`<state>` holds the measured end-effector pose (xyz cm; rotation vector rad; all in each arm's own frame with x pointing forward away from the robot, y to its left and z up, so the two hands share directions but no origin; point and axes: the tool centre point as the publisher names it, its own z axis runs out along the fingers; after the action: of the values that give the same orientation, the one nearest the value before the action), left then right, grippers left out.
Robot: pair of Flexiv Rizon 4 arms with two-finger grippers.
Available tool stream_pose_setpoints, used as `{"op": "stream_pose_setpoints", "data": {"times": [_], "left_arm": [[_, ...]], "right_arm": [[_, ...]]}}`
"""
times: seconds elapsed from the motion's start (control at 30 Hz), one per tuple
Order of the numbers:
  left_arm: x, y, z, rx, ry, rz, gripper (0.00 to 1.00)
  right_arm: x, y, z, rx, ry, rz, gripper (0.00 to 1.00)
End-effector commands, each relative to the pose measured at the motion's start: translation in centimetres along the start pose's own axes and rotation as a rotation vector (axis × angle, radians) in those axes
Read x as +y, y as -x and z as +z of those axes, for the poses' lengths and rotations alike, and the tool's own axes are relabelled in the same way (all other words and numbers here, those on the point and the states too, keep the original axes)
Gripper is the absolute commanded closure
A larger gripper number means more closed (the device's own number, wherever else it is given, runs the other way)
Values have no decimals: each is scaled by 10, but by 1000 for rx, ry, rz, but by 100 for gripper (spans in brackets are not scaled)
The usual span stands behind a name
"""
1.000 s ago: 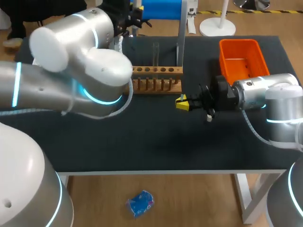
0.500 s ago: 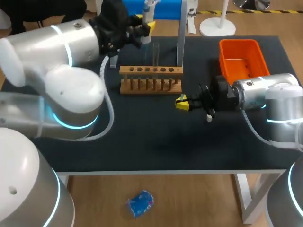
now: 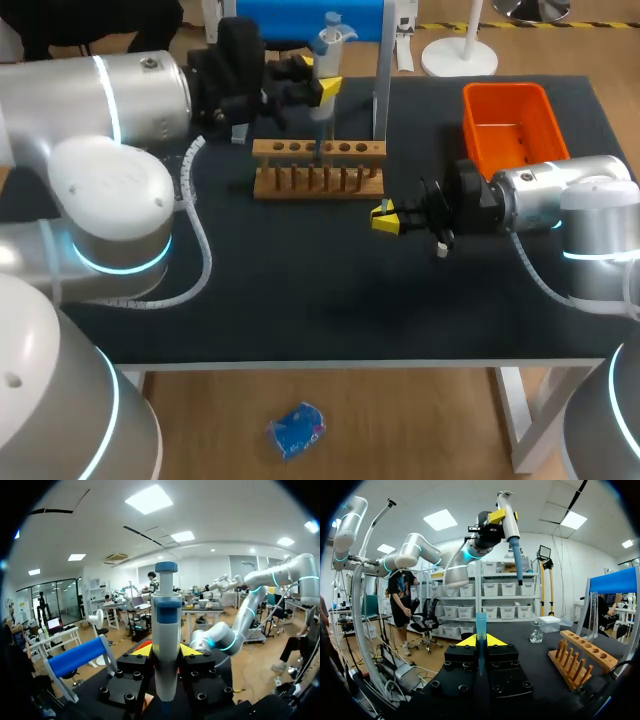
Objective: Invert the test tube, pick up the pipette, mount the tip to pipette, aspirate from beaker and dispense into the tube, eject the tip, return the pipette, and cap with the stopper.
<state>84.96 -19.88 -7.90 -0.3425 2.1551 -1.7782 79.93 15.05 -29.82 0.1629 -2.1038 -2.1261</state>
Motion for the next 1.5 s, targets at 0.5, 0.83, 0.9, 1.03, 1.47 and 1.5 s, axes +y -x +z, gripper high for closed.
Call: {"op": "stream_pose_setpoints", "data": {"times": [0.5,0.83,0.9,1.03,1.47,1.5], "left_arm": [[2,-20,29,318,-16,-13,100],[2,-22,32,314,-20,-31,100],[1,-23,32,318,-23,-31,100],[0,-24,34,316,-28,-34,100],[-3,-25,39,325,-36,-49,100],[-3,-25,39,325,-36,-49,100]], "right_arm": [[0,0,0,0,-2,0,100],[0,0,0,0,-2,0,100],[0,0,0,0,-2,0,100],[0,0,0,0,-2,0,100],[0,0,0,0,-2,0,100],[0,0,0,0,-2,0,100]]}}
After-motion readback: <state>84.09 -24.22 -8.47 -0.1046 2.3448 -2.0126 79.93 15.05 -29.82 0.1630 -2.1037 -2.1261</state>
